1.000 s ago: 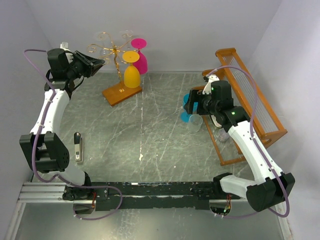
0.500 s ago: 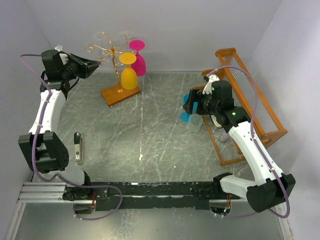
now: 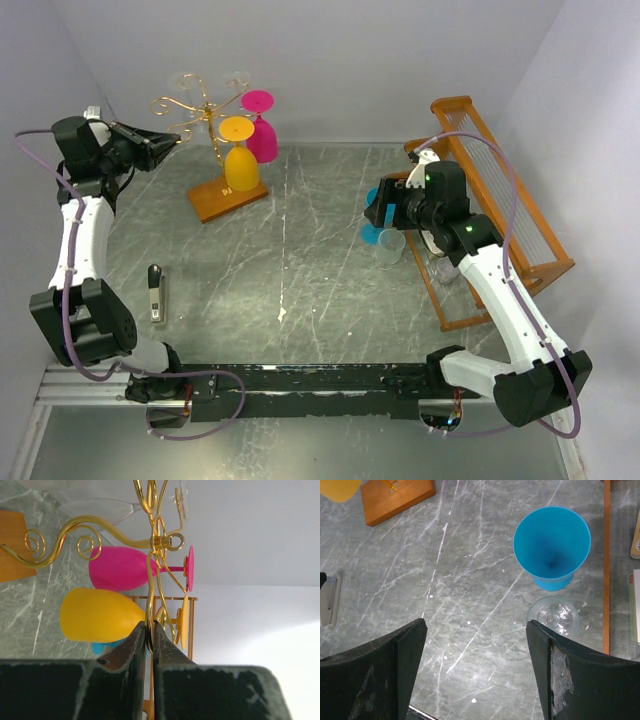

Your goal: Take the wine glass off the wine glass rack

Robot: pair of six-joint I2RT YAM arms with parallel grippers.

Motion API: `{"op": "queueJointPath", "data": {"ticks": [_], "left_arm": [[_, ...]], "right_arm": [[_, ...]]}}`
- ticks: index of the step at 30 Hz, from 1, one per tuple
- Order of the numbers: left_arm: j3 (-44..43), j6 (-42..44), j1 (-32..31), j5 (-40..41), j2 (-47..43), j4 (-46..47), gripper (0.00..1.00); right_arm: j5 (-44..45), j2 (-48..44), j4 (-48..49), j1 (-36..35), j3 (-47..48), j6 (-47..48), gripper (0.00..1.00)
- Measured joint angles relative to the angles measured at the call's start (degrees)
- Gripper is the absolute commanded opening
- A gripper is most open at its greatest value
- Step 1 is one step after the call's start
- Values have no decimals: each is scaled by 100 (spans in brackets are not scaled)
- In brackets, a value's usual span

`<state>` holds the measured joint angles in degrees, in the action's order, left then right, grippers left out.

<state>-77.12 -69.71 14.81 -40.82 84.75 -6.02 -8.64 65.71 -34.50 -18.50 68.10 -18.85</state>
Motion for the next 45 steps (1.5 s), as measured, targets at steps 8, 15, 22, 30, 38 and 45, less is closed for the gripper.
{"op": "queueJointPath", "data": {"ticks": [8, 15, 22, 30, 38, 45], "left_arm": [[212, 118, 603, -511, -302, -282, 8], [219, 446, 986, -846, -411, -590, 35], [68, 997, 1051, -960, -597, -800, 63], [33, 1856, 1056, -649, -1263, -1530, 76], [85, 2610, 841, -105, -2299, -2168, 71], [-586, 2702, -138, 236, -1733, -2249, 60]], "right_arm": [[-39, -96, -2, 0, 0, -44, 81], [-114, -118, 0, 0, 0, -68, 81], [-122, -118, -2, 0, 4, -61, 81], [-120, -118, 2, 0, 4, -4, 82], [-127, -85, 81, 0, 4, 98, 82], [-197, -20, 127, 0, 4, 125, 82]]}}
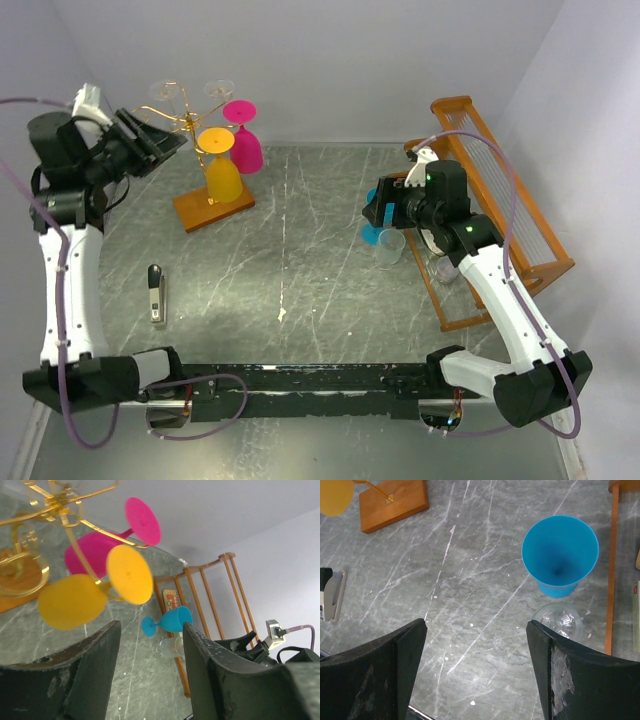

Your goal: Take the wine glass off the wine glass rack

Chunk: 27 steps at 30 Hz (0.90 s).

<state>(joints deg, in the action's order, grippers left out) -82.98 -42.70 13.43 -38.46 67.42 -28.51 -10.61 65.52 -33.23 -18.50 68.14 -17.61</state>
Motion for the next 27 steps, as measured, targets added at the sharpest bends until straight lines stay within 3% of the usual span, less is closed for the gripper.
{"op": "queueJointPath", "data": {"ticks": [5, 14, 27], "left_arm": [[-1276, 111, -848, 511, 942, -160, 59], [-2487, 608, -1019, 1246, 2004, -717, 59], [-2529, 1010, -1047, 1244, 2430, -1150, 57]], "right_arm": [[-33, -2, 2, 0, 0, 4, 82], [-33, -50, 2, 0, -2, 4, 82], [-44, -50, 2, 0, -2, 4, 82]]}}
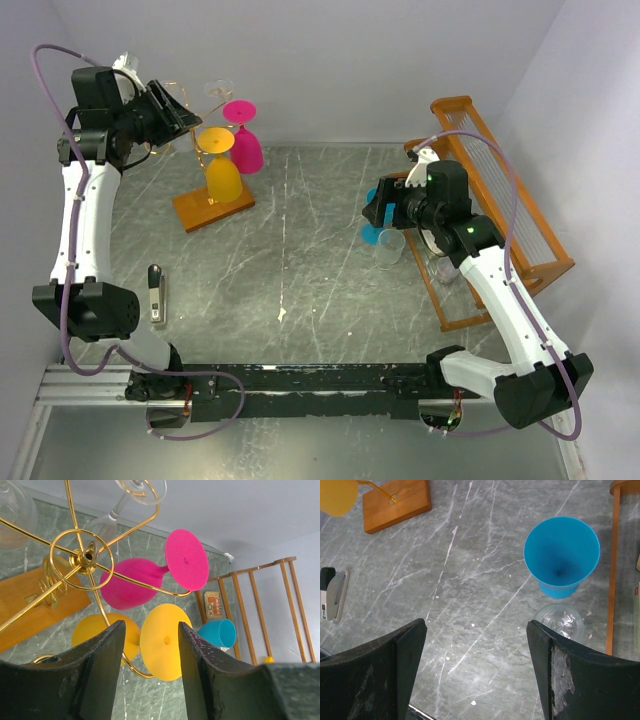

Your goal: Take the wine glass off the wine glass rack

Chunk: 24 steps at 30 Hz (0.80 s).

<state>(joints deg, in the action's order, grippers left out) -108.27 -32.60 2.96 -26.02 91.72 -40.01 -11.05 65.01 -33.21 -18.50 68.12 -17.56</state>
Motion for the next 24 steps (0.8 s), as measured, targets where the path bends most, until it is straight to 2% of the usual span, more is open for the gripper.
{"op": "queueJointPath", "data": {"ticks": [24], "left_arm": [[138, 92, -389, -9, 133, -59, 55]], "right_arm": [[-35, -7, 35, 0, 0, -7, 82]]}}
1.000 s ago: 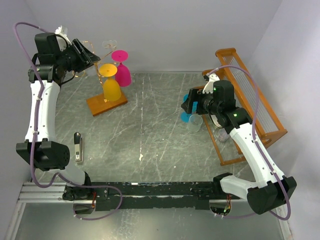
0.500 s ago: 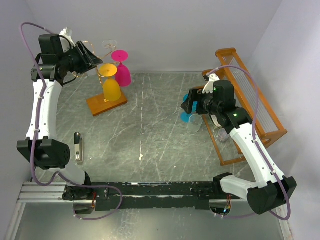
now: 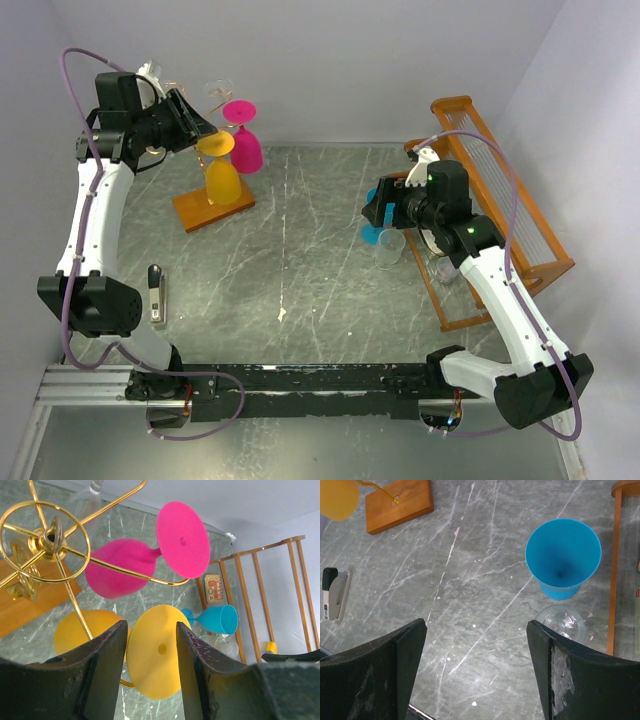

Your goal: Take the wine glass off the wine glass rack

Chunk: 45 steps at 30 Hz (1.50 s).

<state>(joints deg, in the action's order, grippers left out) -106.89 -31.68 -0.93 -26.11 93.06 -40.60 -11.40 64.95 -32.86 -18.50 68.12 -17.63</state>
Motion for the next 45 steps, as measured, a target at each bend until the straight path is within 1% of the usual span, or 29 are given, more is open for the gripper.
{"op": "queueJointPath", "data": {"ticks": [4, 10, 23, 27, 45], "left_arm": [[153, 0, -11, 33, -7, 52, 57], [170, 55, -35, 144, -94, 42, 54], [170, 151, -48, 295, -210, -254, 36], [170, 144, -48, 348, -210, -302, 26], [221, -337, -46, 214, -398, -214, 12]], "right_arm": [[0, -26, 2, 0, 0, 0, 82], [0, -42, 4, 0, 0, 0, 82], [-4, -116, 9, 0, -31, -37, 82], [-4, -122, 7, 0, -31, -39, 82], [-2, -181, 7, 0, -31, -57, 82]]}}
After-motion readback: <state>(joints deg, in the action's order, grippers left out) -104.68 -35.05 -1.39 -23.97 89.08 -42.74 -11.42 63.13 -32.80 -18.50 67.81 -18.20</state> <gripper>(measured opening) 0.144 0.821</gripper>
